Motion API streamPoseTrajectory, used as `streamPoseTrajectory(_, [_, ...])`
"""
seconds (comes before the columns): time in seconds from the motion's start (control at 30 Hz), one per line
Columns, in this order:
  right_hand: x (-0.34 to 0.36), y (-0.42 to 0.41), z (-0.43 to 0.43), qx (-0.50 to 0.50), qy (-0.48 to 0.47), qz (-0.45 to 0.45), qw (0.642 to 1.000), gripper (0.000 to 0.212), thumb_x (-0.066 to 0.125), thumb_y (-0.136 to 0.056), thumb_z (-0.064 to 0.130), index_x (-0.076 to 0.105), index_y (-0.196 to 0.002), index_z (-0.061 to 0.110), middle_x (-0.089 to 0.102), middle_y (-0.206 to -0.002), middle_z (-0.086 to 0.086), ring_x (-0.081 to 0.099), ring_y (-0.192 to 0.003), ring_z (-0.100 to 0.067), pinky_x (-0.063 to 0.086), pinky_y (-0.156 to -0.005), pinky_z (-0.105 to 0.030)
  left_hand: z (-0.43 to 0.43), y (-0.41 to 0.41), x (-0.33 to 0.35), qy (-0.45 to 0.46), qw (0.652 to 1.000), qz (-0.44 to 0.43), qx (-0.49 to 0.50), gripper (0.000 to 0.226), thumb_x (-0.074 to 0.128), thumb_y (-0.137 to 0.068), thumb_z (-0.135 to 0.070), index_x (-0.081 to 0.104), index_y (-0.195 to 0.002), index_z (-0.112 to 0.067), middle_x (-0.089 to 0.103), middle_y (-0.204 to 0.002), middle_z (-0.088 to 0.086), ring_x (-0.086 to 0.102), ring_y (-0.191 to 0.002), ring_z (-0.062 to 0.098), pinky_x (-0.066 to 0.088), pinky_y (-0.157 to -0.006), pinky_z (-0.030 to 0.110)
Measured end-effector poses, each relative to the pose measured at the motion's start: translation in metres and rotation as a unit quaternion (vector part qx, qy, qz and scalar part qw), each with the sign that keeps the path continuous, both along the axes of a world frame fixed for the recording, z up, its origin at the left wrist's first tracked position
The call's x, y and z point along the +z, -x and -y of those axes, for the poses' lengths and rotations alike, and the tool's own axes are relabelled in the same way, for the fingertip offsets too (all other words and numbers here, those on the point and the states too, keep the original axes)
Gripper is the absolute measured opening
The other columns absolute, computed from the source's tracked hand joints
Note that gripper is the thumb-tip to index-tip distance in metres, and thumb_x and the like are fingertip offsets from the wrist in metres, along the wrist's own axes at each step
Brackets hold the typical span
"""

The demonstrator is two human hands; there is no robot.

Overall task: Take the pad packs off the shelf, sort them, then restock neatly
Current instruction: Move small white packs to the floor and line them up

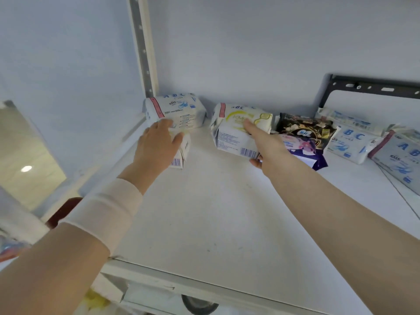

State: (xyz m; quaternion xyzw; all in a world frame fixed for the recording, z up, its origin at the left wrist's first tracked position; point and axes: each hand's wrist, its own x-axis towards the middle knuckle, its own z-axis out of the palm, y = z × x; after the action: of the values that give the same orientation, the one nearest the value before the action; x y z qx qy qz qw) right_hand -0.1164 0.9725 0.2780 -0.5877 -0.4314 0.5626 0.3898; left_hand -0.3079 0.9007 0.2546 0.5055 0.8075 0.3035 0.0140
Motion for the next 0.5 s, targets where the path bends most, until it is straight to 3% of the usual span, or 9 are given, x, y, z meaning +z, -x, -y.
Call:
streamPoseTrajectory(0.17, [-0.009,0.022,0.006,0.008,0.008,0.0,1.0,0.07,0.073,-0.072,0.048,0.048,-0.126,0.012,0.058,-0.121,-0.004,0.056,-0.107,-0.021,0.045,-0.071,-0.032,-0.009,0.045,-0.018,0.042,0.981,0.166,0.096,0.073,0.051,-0.088,-0.05,0.029,-0.142,-0.007,0.04,-0.141,0.018,0.036,-0.13,0.035,0.033,-0.104,0.044])
streamPoseTrajectory(0.23, [-0.01,0.027,0.007,0.009,0.01,0.003,1.0,0.069,0.073,-0.072,0.048,0.048,-0.126,0.012,0.058,-0.122,-0.004,0.056,-0.107,-0.02,0.045,-0.071,-0.032,-0.011,0.049,-0.022,0.053,0.968,0.225,0.098,0.076,0.053,-0.086,-0.053,0.03,-0.141,-0.005,0.043,-0.14,0.014,0.042,-0.127,0.031,0.036,-0.096,0.037])
streamPoseTrajectory(0.3, [-0.012,0.029,0.009,0.01,0.011,0.007,1.0,0.066,0.072,-0.073,0.047,0.049,-0.124,0.012,0.058,-0.121,-0.004,0.056,-0.105,-0.02,0.045,-0.072,-0.033,-0.013,0.05,-0.023,0.052,0.96,0.258,0.093,0.071,0.055,-0.085,-0.052,0.038,-0.134,-0.004,0.054,-0.125,0.012,0.053,-0.107,0.028,0.039,-0.079,0.031])
streamPoseTrajectory(0.4, [-0.014,0.03,0.012,0.014,0.014,0.011,1.0,0.063,0.072,-0.074,0.046,0.05,-0.123,0.013,0.058,-0.121,-0.003,0.056,-0.104,-0.019,0.045,-0.071,-0.032,-0.015,0.051,-0.024,0.033,0.945,0.318,0.069,0.049,0.06,-0.084,-0.048,0.053,-0.11,-0.006,0.058,-0.091,0.005,0.054,-0.072,0.017,0.038,-0.057,0.025])
streamPoseTrajectory(0.5, [-0.016,0.029,0.016,0.016,0.017,0.011,1.0,0.061,0.073,-0.073,0.046,0.05,-0.12,0.014,0.058,-0.122,-0.003,0.057,-0.106,-0.019,0.044,-0.066,-0.029,-0.014,0.054,-0.024,0.021,0.92,0.388,0.052,0.035,0.069,-0.079,-0.041,0.053,-0.089,-0.011,0.06,-0.085,0.003,0.057,-0.068,0.015,0.042,-0.058,0.023])
